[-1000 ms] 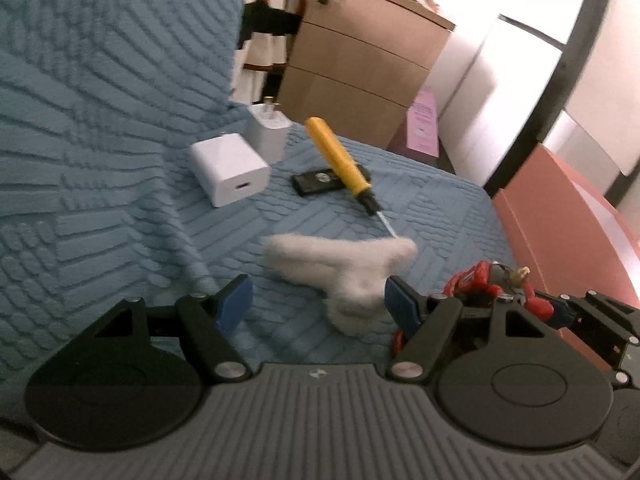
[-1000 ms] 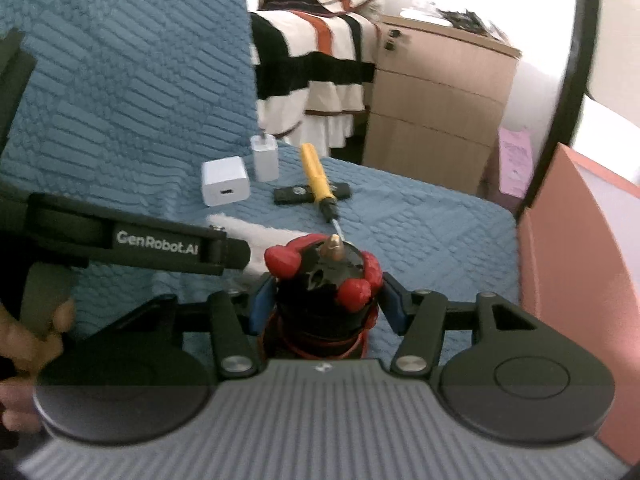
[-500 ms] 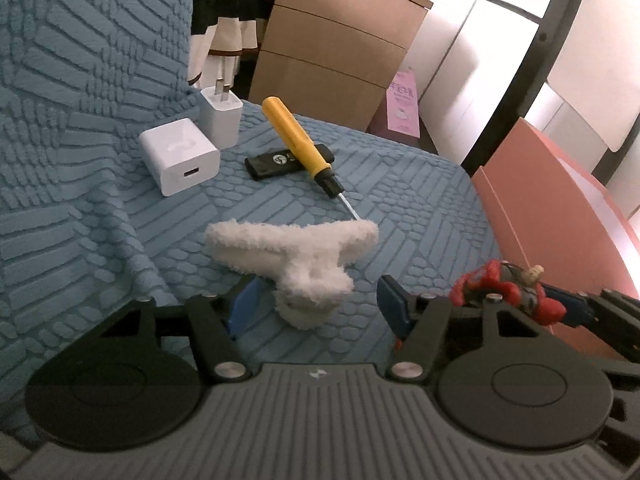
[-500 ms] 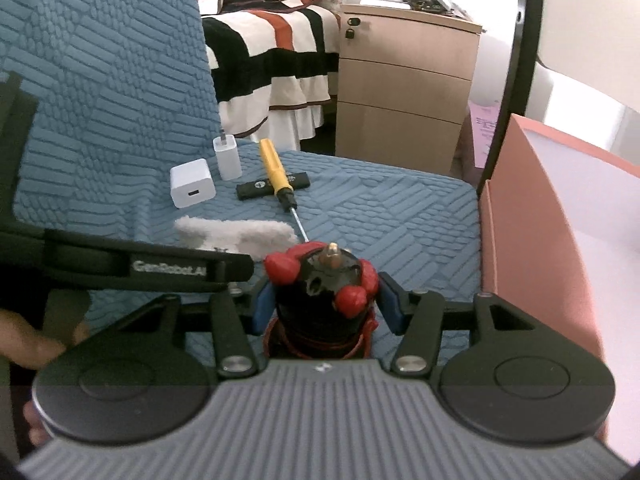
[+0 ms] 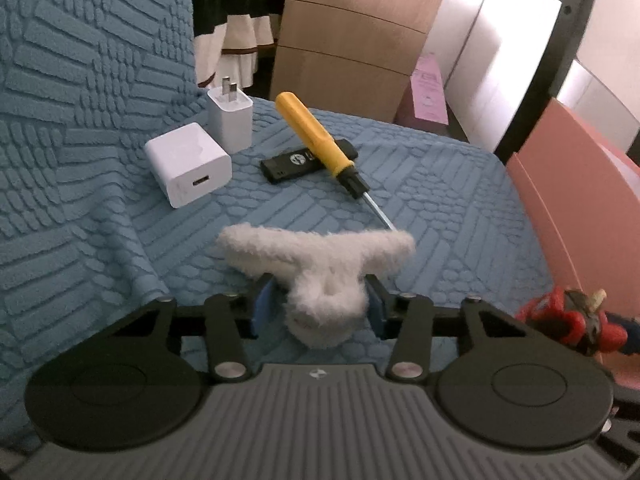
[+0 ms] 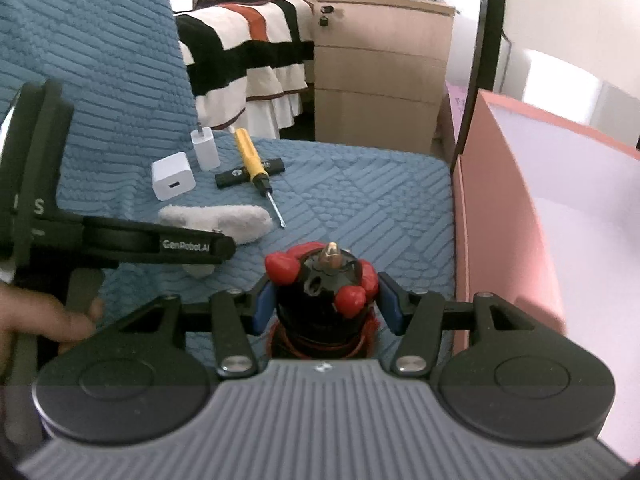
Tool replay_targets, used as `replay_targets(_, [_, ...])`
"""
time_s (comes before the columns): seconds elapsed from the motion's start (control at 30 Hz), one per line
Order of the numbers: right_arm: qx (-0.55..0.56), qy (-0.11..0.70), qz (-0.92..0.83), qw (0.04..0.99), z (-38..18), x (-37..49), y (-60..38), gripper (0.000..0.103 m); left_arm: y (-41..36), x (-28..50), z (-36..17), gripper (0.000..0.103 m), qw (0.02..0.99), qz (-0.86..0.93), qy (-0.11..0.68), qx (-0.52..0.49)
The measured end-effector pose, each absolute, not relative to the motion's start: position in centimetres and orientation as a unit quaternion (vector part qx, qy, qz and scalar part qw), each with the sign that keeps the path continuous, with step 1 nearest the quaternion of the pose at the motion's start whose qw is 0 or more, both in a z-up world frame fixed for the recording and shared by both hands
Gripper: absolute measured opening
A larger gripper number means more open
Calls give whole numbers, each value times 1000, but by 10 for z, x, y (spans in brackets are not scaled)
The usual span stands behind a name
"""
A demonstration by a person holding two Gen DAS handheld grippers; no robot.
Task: Organize rigid objects
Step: 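Grasp the white fluffy cloth with the left gripper while the right holds the figurine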
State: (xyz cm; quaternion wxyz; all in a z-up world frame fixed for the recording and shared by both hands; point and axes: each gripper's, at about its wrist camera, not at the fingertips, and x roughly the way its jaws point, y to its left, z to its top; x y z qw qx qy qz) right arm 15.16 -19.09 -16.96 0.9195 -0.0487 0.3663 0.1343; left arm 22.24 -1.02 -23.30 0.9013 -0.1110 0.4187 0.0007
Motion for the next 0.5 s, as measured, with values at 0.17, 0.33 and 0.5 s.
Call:
replay_targets(0.17, [-51, 375, 131, 916, -173, 154, -188, 59, -6, 225, -231, 40, 896, 2, 425, -129])
replay_targets(0.33, [-47, 379, 126, 916, -172, 153, -188, 58, -7, 218, -222, 38, 897, 0, 419, -139])
replay_targets(0.5, [-29, 384, 107, 917, -168, 152, -191, 58, -8, 210, -214, 38, 899, -7, 412, -149])
